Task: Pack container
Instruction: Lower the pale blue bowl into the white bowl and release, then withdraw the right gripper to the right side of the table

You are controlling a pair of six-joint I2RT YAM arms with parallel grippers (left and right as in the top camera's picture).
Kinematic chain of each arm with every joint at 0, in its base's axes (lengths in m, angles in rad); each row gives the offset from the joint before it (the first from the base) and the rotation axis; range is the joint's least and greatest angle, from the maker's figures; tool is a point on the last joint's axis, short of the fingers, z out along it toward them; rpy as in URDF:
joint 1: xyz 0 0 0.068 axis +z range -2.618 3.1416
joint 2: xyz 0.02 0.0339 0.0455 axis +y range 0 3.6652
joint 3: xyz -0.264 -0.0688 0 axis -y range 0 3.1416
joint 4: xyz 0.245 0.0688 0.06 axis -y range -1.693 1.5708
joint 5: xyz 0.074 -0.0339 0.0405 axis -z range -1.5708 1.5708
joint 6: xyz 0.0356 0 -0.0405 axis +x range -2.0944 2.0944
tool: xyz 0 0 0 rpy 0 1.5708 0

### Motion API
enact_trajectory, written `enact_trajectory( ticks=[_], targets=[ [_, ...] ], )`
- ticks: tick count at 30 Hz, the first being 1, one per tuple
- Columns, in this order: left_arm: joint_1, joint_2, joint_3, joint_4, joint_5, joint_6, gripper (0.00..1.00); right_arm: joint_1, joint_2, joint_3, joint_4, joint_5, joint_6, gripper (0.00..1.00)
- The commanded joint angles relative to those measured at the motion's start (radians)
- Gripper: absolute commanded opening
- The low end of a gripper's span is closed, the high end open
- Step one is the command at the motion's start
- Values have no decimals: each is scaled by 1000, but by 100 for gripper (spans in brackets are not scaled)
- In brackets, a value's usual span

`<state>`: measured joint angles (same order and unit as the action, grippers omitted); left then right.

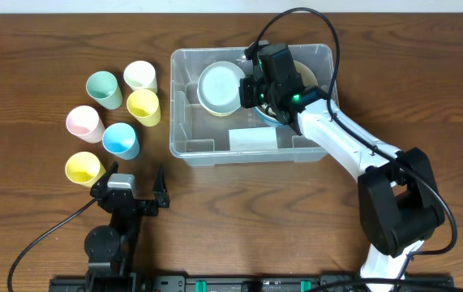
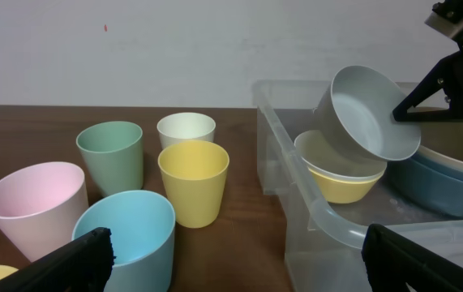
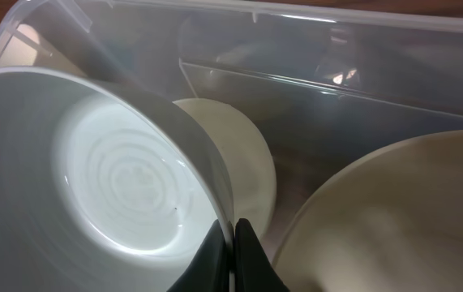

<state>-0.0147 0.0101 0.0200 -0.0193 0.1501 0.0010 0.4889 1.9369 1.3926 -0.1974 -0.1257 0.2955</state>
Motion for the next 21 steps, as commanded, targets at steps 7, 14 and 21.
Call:
enact_trajectory(
  ticks=[7,14,21],
  targets=[
    [3,-6,-16,-34,11,10,98,8,41,12,3,17,-5,32],
    [3,-6,-16,-34,11,10,98,8,42,12,14,10,-5,32],
    [3,-6,-16,-33,11,10,98,14,-14,137,-131,-84,-55,29]
  ],
)
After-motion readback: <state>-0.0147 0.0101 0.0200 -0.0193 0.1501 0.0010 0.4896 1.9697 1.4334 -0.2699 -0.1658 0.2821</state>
